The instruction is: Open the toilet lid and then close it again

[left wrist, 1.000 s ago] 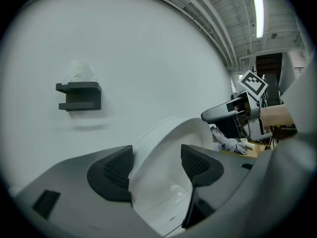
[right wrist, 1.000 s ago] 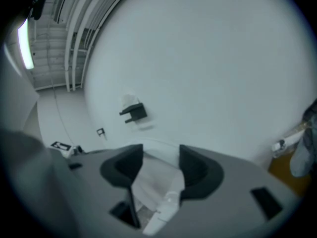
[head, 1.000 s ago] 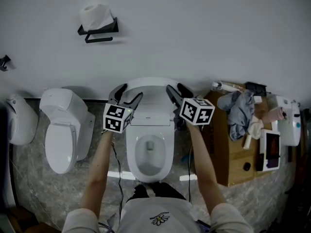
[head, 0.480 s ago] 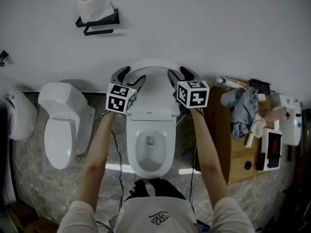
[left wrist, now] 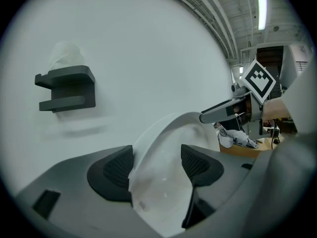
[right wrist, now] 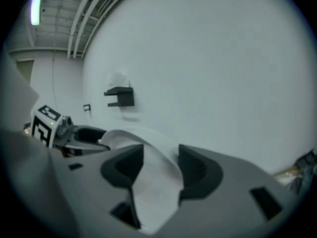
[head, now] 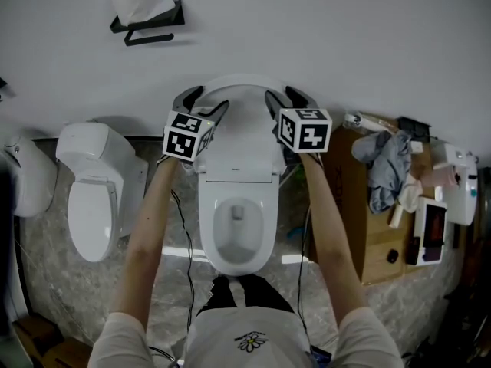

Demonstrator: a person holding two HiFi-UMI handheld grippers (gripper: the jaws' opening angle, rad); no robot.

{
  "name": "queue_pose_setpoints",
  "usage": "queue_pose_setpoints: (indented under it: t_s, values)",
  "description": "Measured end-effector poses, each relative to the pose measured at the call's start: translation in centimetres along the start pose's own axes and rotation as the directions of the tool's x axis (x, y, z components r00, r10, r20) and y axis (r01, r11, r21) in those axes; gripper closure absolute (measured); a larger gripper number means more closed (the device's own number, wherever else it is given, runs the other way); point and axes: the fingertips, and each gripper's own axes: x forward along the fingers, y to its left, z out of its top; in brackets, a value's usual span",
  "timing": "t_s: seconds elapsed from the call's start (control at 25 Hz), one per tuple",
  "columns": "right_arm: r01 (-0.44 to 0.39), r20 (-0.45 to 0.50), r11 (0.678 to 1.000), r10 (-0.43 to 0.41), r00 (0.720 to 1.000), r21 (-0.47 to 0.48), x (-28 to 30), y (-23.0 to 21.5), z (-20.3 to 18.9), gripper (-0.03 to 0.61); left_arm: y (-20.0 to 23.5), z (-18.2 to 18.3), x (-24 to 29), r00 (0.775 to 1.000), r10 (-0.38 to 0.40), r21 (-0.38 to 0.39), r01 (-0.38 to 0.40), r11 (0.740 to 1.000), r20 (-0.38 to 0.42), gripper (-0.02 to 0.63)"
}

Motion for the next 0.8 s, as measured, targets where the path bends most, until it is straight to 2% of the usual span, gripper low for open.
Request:
queue_pose_setpoints:
  t_s: [0.16,0.28,0.48,0.6,0.8]
  values:
    - [0.006,0.009,1.0,-0.006,1.0,0.003,0.0,-0.2,0.1,0.344,0.0,0.2,0.0,1.0,0.004,-0.027,-0.003,1.0,0.016,0.295]
    - [0.009,-0.003,1.0,-0.009,1.0,0.013,-0.1,-0.1,0.0,0.345,-0.1,0.2,-0.2,1.0,-0.01,-0.049,0.009,0.999,-0.005,0.295]
    - [0.016,-0.012,1.0,-0.015,1.0,0.019,-1.4,0.3,0.1,0.345,-1.0,0.6,-1.2,0.999,-0.029,-0.036,0.028,0.999,-0.02,0.295]
    - [0.026,0.028,0.999,-0.026,0.999,0.021,-3.5,0.8,1.0,0.345,-1.7,2.1,-3.1,0.999,-0.022,-0.039,0.023,0.999,0.023,0.295]
    - [0.068,0.14,0.997,-0.071,0.988,0.028,-8.7,2.4,2.8,0.351,-3.2,5.6,-7.6,0.992,0.036,-0.065,-0.028,0.997,0.121,0.295]
